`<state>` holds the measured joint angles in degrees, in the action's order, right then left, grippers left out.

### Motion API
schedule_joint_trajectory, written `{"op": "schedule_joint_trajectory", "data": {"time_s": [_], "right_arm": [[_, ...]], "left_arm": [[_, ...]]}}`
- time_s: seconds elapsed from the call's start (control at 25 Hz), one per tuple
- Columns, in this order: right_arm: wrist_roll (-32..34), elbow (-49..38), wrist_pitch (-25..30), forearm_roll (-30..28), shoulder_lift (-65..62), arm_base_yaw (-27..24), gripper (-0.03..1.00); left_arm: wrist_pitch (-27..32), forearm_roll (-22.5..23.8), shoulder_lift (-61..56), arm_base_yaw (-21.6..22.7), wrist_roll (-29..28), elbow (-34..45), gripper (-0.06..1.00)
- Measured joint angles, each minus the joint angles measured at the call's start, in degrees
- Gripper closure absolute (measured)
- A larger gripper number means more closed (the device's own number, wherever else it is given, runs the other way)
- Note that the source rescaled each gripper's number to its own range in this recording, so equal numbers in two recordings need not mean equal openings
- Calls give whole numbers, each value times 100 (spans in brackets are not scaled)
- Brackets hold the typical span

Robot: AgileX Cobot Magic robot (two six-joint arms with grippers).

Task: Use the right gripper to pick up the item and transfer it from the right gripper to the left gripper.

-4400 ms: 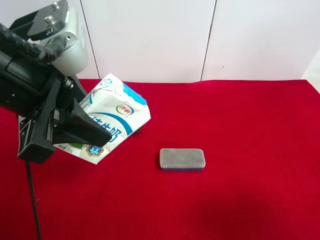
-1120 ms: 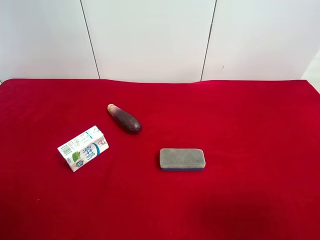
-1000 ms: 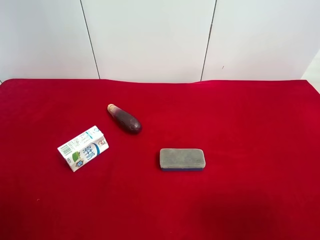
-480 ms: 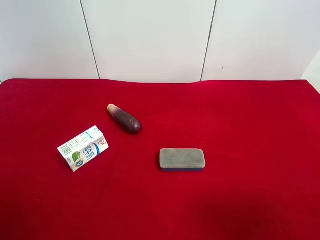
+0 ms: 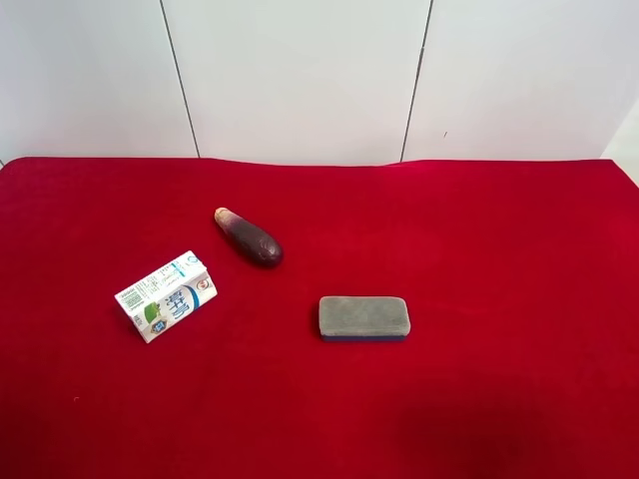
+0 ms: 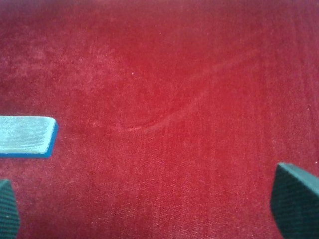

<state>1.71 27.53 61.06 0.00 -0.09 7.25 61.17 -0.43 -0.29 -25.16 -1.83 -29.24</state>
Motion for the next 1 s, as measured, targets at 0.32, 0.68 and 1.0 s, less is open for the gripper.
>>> {"op": "schedule_joint_trajectory", "data": {"time_s": [0.32, 0.68, 1.0], "right_arm": [[0, 0, 0, 0, 0, -132, -3], [0, 0, 0, 0, 0, -180, -3], [0, 0, 0, 0, 0, -180, -3]], "left_arm": [[0, -4, 0, 1886, -2, 0, -5], [0, -12, 0, 2228, 11, 0, -5], [0, -17, 0, 2228, 11, 0, -5]]}}
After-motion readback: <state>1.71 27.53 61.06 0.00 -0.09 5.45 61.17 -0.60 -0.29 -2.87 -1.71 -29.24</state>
